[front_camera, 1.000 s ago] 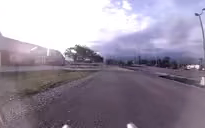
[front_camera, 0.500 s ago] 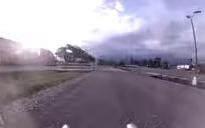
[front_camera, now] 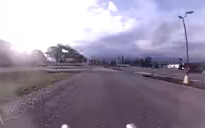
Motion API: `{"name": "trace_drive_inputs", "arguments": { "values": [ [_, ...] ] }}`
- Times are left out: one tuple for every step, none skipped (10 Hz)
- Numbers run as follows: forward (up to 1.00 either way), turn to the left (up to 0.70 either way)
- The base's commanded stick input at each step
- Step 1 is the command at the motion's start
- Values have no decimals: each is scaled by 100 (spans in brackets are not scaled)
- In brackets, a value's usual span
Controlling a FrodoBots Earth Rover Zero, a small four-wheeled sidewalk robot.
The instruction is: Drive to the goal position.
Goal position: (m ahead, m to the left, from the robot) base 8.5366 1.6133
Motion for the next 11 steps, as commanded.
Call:
{"name": "trace_drive_inputs", "arguments": {
  "values": [
    [70,0],
    [70,0],
    [70,0],
    [70,0],
    [70,0],
    [70,0],
    [70,0],
    [70,0],
    [70,0],
    [70,0],
    [70,0]
  ]
}}
